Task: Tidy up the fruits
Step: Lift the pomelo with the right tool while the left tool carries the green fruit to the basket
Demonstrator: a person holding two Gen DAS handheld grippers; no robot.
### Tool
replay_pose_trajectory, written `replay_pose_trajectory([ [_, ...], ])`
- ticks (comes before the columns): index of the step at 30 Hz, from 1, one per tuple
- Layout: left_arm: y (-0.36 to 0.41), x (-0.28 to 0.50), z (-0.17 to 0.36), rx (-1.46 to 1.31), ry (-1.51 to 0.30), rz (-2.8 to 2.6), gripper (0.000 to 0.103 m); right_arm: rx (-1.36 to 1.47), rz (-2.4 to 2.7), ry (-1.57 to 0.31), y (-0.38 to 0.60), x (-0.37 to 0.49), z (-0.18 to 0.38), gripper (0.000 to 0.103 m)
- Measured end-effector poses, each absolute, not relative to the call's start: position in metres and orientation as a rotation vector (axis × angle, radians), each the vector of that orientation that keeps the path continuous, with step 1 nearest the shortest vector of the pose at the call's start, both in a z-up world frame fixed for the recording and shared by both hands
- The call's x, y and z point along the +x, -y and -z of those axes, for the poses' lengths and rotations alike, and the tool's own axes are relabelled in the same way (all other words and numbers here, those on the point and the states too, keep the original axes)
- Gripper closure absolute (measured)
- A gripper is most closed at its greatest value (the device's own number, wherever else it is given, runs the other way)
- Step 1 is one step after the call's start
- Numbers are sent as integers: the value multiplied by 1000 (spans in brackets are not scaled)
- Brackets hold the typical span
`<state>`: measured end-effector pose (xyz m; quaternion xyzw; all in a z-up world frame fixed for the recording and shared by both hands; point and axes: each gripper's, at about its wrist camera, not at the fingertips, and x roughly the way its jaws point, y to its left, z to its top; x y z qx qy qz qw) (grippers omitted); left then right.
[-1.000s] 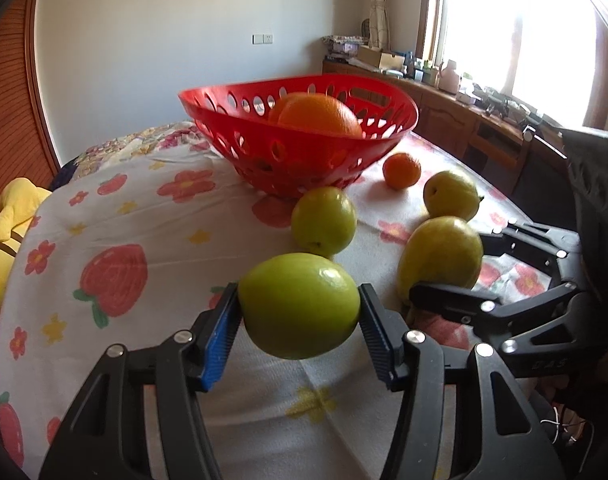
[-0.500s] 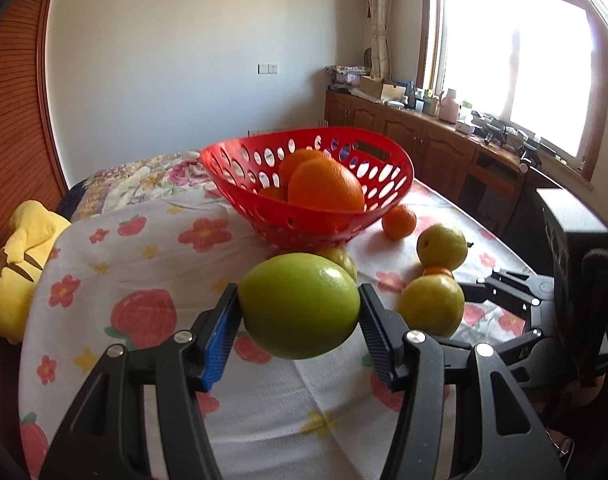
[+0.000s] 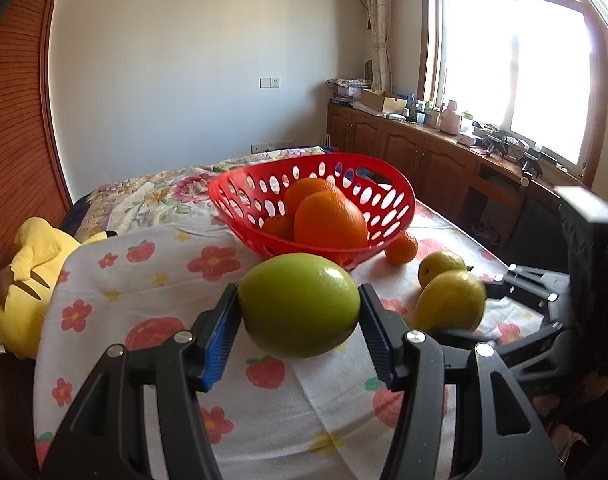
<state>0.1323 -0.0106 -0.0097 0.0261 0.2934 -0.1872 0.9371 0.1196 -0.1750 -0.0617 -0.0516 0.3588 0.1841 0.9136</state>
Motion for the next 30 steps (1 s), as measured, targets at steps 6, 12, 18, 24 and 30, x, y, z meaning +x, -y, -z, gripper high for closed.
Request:
replay_pose_trajectory([
  [6, 10, 141, 2, 50, -583, 383, 46, -123, -387, -675, 184, 140, 23, 31],
  [12, 8, 162, -5, 37, -583, 382, 46, -164, -364, -650, 190, 174, 0, 31],
  [18, 7, 190, -13, 39, -575, 374, 46, -197, -349, -645, 192, 216, -5, 31],
  [24, 9, 216, -7, 34, -594, 365, 46, -237, -339, -685, 191, 249, 10, 31],
  [30, 4, 227, -3, 21, -604, 359, 46, -255, -344, -701, 189, 264, 18, 30],
])
